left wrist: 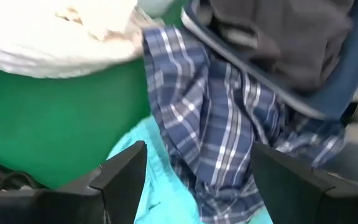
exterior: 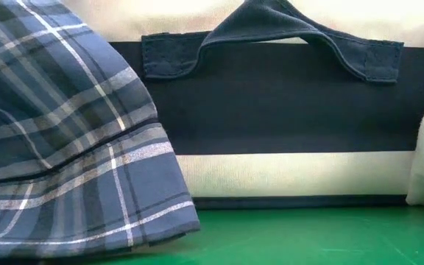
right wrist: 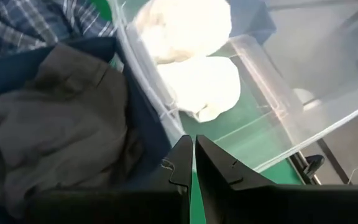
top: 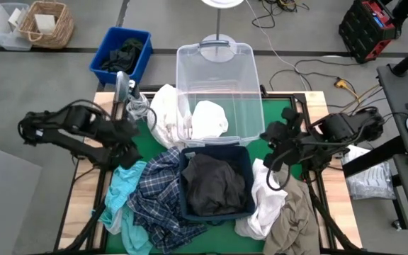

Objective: Sort clothes
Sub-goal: Put the patterned shirt into the blue laundry organizer

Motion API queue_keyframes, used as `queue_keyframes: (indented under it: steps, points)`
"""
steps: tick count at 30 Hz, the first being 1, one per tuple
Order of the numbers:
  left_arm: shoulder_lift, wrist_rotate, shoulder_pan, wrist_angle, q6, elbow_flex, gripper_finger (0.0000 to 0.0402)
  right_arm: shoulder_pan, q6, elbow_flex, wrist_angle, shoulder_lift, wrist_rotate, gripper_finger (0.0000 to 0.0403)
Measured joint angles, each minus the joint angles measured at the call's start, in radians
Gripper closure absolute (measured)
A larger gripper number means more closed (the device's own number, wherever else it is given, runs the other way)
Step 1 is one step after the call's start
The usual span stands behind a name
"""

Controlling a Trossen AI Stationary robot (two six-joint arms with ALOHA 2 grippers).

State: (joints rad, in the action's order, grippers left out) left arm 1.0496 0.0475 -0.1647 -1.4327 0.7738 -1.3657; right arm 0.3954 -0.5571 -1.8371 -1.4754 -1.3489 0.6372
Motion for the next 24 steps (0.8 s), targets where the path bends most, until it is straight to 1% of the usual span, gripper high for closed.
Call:
queue_keyframes:
  steps: [4,7,11,15,18,24]
  points:
    - [-0.001,0.001,-0.090,0.064,0.080,0.091,0.0139,0.000,0.030,-0.006,0.001,0.006,0.021,0.0390]
    - [-0.001,0.004,-0.134,0.131,0.159,0.167,0.0139,-0.002,0.043,-0.006,0.001,0.005,0.028,0.0390]
    - [0.006,0.004,-0.156,0.174,0.288,0.245,0.0139,-0.002,0.042,-0.006,0.026,0.005,0.029,0.0390]
    - [0.025,-0.003,-0.160,0.182,0.353,0.279,0.0139,-0.002,0.044,-0.006,0.065,0.008,0.029,0.0384]
    - [0.042,-0.003,-0.160,0.197,0.361,0.293,0.0139,-0.002,0.041,-0.006,0.086,0.012,0.029,0.0358]
    - [0.090,-0.003,-0.160,0.212,0.369,0.295,0.0139,-0.002,0.034,-0.006,0.102,0.009,0.045,0.0267]
